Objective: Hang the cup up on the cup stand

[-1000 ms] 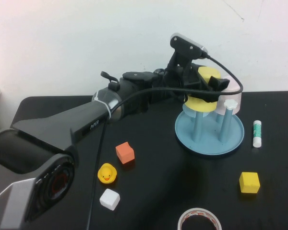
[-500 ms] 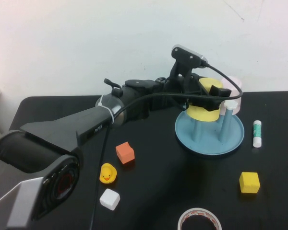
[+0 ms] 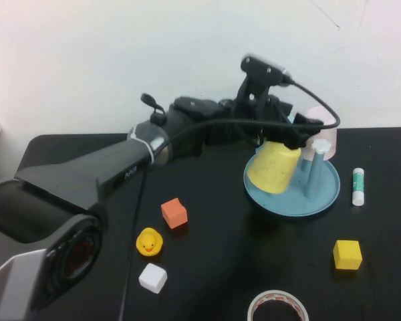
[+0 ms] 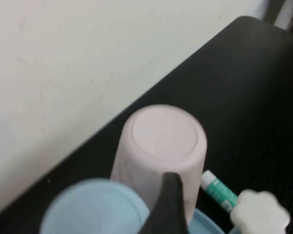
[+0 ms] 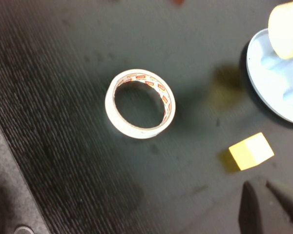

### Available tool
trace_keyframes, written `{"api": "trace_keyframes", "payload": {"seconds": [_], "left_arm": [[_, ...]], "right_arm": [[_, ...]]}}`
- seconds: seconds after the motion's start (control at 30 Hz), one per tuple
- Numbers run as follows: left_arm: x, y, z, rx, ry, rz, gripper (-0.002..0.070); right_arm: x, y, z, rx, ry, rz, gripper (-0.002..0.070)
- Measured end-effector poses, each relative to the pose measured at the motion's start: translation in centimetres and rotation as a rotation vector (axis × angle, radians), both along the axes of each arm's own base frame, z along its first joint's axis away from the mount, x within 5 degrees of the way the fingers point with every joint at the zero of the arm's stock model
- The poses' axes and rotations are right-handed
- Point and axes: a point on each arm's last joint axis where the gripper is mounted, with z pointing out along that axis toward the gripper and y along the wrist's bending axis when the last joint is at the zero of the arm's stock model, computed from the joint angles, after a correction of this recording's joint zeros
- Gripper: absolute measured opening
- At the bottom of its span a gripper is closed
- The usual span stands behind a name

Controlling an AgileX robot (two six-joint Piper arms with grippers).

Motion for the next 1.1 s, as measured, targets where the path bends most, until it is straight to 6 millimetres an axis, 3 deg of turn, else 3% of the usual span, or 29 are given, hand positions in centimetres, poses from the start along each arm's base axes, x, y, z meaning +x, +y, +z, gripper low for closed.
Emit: {"api": "trace_keyframes", "payload": {"seconds": [0.03, 0.17, 0.23, 0.33, 0.53, 0.7, 0.93, 1.1], "left_arm": [[-0.1, 0.1, 0.6, 0.002, -0.011, -0.002, 0.0559], [-0.9, 1.0, 5.4, 0.049, -0.146, 0.014, 0.0334], [-1.5, 1.7, 8.4, 0.075, -0.229, 0.029, 0.0196], [-3.1, 3.0, 13.2, 0.112, -0.357, 0.038, 0.0056], [-7.9, 6.5, 22.6, 0.165, -0.551, 0.077, 0.0006], [-12.5, 10.1, 27.9, 0.272, -0.601, 0.109, 0.0], [-18.1, 15.9, 32.0, 0.404, -0.531, 0.296, 0.0], [-22.4, 18.9, 32.1, 0.382, -0.536, 0.338, 0.0]], "right_arm": [[0.0, 0.0, 0.0, 0.001, 0.0, -0.001, -0.0001], [0.0, 0.0, 0.0, 0.005, 0.004, -0.006, -0.0001], [0.0, 0.0, 0.0, 0.005, 0.004, -0.006, -0.0001], [0.0, 0.0, 0.0, 0.007, 0.005, -0.008, -0.0001], [0.1, 0.4, 0.3, 0.06, -0.011, 0.003, -0.0001], [0.1, 0.7, 1.2, 0.139, -0.013, -0.008, -0.0001], [-0.1, 0.7, 5.8, 0.302, -0.062, -0.007, -0.0001], [-0.8, -0.5, 7.2, 0.354, -0.125, 0.02, -0.0001]]}}
